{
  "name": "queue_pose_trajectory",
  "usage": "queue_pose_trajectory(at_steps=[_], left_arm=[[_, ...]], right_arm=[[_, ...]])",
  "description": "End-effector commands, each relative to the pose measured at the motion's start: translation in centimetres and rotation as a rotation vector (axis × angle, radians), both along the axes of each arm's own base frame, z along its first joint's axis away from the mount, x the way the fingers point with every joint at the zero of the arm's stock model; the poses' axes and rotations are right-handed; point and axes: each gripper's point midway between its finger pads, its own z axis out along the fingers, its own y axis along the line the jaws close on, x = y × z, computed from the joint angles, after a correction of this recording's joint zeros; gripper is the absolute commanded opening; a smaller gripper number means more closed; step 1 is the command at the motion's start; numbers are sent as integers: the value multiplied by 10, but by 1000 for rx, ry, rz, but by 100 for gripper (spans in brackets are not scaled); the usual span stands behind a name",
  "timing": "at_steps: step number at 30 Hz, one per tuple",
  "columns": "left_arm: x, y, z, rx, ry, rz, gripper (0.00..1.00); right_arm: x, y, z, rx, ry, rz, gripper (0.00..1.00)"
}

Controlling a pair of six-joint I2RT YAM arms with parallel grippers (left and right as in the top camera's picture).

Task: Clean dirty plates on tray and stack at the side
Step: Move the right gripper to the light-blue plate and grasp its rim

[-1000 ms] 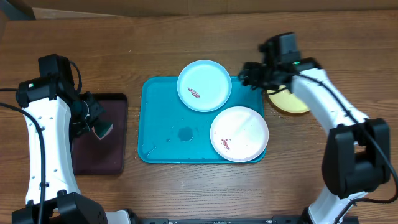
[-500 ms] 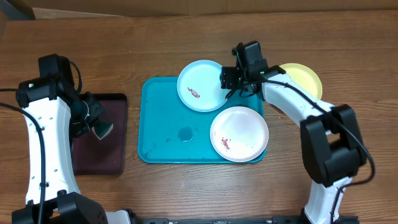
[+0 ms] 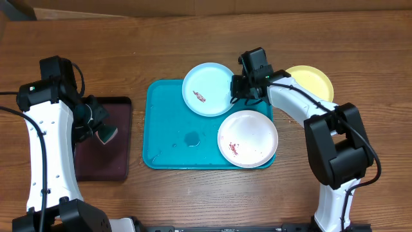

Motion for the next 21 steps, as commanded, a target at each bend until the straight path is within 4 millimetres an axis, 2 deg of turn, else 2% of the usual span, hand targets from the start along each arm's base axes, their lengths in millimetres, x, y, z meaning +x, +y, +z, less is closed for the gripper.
queue_pose_trajectory(at_steps=[1, 7, 11, 14, 16, 19, 21], left_arm=[[0, -2, -1, -9, -1, -20, 4], [0, -2, -1, -9, -1, -20, 4], [0, -2, -1, -9, 0, -20, 4], [0, -2, -1, -9, 0, -20, 4], [0, -2, -1, -9, 0, -20, 4], [0, -2, -1, -9, 0, -20, 4], [0, -2, -1, -9, 0, -20, 5]], right_arm=[[-18, 23, -4, 23, 44, 48, 22], [-56, 51, -8, 15, 139, 138, 20], [-68, 63, 6, 8, 159, 182, 19], [-63, 66, 26, -2, 130, 204, 20], [-55, 65, 38, -14, 100, 190, 25], [-36, 56, 53, -38, 48, 143, 46], [-26, 50, 56, -42, 22, 119, 53]])
